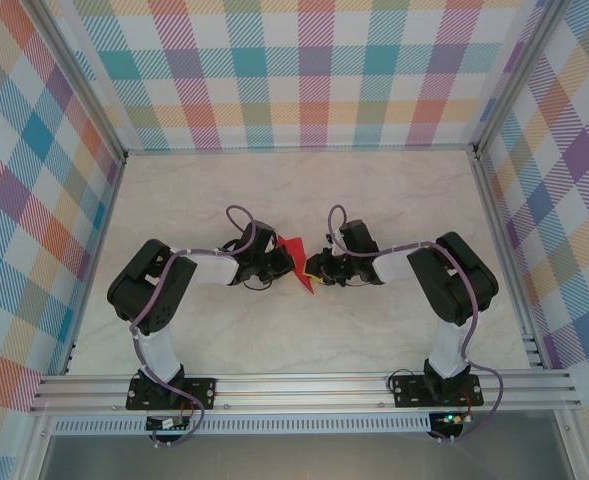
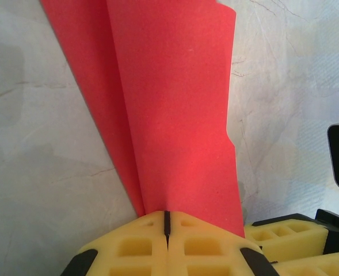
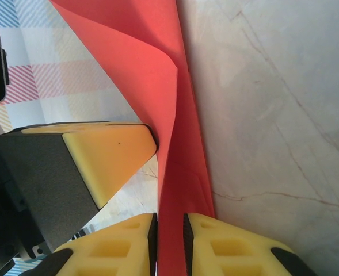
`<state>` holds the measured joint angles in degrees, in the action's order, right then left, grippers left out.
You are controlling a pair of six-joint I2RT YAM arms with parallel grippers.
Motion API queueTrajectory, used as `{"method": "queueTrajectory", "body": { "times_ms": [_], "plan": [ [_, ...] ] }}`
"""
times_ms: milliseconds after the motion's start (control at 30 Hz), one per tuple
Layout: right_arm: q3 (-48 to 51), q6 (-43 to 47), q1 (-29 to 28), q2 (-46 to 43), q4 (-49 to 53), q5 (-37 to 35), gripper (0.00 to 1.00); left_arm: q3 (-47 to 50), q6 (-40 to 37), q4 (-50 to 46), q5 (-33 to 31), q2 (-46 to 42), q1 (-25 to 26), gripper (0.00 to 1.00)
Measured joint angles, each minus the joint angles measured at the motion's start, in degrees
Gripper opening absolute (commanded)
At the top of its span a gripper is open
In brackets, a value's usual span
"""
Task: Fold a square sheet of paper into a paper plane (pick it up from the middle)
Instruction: Fold the wing for the fifth time at the center of the table.
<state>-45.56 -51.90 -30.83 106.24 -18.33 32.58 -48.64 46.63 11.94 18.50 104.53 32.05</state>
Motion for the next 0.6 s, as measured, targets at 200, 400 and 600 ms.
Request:
{"method": "queueTrajectory", "body": {
  "times_ms": [200, 400, 600],
  "plan": [
    [-0.9, 0.5, 0.0, 0.0, 3.1, 0.0, 0.26, 0.0, 0.0, 0.0, 0.0, 0.0, 0.0, 0.03],
    [-1.5, 1.4, -0.3, -0.4, 5.2, 0.0, 0.28, 0.0, 0.0, 0.0, 0.0, 0.0, 0.0, 0.03],
    [-1.9, 2.2, -1.0, -0.8, 7.6, 0.0, 0.22, 0.0, 0.0, 0.0, 0.0, 0.0, 0.0, 0.03]
  ]
}}
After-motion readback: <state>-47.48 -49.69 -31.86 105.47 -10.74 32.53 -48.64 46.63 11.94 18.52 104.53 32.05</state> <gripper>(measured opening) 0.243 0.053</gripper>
